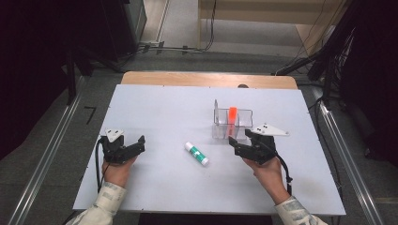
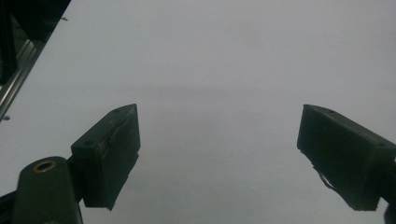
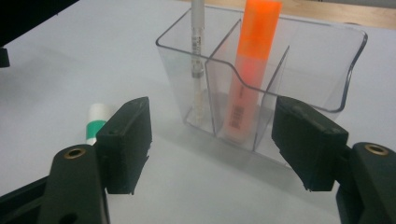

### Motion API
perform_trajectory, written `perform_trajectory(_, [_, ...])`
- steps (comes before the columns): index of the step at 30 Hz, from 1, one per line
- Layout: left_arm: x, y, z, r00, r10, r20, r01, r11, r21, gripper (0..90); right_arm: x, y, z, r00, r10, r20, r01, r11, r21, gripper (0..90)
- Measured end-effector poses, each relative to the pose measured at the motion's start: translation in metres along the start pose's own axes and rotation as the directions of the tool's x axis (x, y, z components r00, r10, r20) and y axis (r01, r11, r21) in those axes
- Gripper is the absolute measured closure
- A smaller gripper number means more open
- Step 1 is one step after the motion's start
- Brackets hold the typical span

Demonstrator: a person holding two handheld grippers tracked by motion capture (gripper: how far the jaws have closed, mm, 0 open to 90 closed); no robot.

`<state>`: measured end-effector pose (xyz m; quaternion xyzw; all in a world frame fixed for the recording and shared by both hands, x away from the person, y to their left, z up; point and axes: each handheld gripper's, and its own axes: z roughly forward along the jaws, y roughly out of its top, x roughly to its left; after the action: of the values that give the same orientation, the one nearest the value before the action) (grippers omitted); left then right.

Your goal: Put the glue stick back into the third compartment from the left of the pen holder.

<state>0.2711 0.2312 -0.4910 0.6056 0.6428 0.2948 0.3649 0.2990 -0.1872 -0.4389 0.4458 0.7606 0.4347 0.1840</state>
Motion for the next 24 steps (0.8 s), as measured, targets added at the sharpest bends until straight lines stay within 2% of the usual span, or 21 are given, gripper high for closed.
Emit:
perform_trajectory(8, [-0.002, 0.0, 0.0, 1.0, 0.002, 0.0, -0.002, 1.0, -0.003, 13.7, 0.004, -0.013, 0.002, 0.9999, 0.005, -0.011, -0.004, 0.999, 0.036, 26.3])
perform_trajectory(18, [-0.001, 0.0, 0.0, 1.0, 0.003, 0.001, -0.003, 1.0, -0.001, 13.7, 0.024, -0.019, 0.018, 0.9963, -0.036, -0.079, 0.044, 0.995, 0.095, 25.3])
perform_trajectory(24, [-0.002, 0.0, 0.0, 1.0, 0.004, 0.002, -0.004, 1.0, 0.0, 13.7, 0.031, -0.019, 0.024, 0.9935, -0.054, -0.099, 0.066, 0.992, 0.111, 25.4])
